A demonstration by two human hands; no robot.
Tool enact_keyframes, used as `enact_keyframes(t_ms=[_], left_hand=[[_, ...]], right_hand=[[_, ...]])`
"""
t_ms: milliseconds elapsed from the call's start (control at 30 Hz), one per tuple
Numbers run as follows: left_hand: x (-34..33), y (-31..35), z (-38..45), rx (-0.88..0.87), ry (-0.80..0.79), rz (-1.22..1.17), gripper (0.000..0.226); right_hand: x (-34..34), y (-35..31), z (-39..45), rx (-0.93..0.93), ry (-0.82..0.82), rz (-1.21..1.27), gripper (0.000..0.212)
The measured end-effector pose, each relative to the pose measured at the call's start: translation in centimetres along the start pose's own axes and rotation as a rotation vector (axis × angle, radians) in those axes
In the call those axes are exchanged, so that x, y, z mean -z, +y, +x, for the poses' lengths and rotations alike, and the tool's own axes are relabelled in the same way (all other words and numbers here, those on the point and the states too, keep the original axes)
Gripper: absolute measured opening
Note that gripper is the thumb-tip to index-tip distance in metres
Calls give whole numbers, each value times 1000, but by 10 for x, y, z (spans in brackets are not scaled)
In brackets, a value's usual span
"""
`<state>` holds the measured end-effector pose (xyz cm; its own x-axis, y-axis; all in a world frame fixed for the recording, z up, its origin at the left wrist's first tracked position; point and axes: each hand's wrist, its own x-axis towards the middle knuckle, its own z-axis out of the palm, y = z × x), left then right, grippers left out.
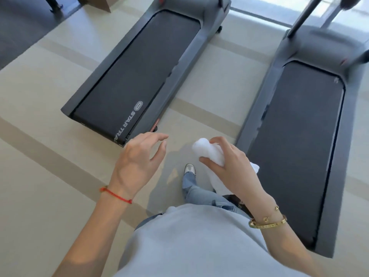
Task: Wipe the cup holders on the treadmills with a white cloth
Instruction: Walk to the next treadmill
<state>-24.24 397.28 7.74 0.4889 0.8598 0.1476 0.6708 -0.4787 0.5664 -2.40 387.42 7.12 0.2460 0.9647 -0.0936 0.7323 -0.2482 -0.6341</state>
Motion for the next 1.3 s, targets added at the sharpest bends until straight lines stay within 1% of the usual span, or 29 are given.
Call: enact_keyframes(t_ms=[267,567,767,1033,1233,1300], left_hand=[[-3,2,188,-106,-12,-23,29],[-29,-6,366,-218,-144,-69,31],[-58,-3,502,-368,-215,-71,32],[-93,28,691,-602,-319,-90,22],[-137,82,787,-784,-431,-166,21],[-156,103,811,-847,-465,-197,25]], right_hand=[[55,10,154,-64,140,-7,45],[100,30,282,-206,264,-17,43],[124,56,378,-312,381,-9,44],[170,82,507,-461,584,6,44],[214,103,556,-593,738,-8,43],[231,113,566,-635,787,-19,42]])
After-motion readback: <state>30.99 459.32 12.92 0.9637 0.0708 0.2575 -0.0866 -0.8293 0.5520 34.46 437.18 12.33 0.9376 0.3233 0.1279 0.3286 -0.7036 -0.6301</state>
